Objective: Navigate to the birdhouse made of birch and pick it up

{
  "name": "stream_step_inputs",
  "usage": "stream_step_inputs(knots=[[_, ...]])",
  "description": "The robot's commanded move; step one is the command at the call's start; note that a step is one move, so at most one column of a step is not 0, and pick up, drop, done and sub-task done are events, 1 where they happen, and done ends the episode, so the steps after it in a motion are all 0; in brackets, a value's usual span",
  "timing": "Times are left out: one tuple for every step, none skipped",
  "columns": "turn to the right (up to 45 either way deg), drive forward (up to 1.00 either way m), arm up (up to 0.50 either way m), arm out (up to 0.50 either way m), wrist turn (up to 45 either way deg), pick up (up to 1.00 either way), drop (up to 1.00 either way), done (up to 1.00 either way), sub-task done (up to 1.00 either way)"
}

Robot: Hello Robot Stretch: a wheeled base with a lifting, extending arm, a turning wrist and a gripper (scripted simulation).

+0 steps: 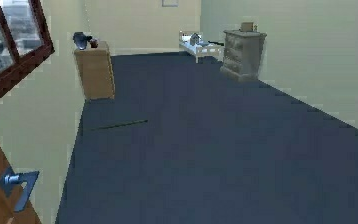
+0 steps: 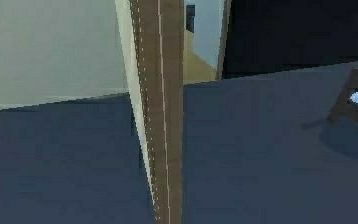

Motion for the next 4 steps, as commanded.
stream_step_inputs(knots=[[0.0, 1.00, 0.00, 0.00, 0.0, 0.00, 0.00, 0.00, 0.00], [0.0, 1.00, 0.00, 0.00, 0.0, 0.00, 0.00, 0.00, 0.00], [0.0, 1.00, 0.00, 0.00, 0.0, 0.00, 0.00, 0.00, 0.00], [0.0, 1.00, 0.00, 0.00, 0.0, 0.00, 0.00, 0.00, 0.00]])
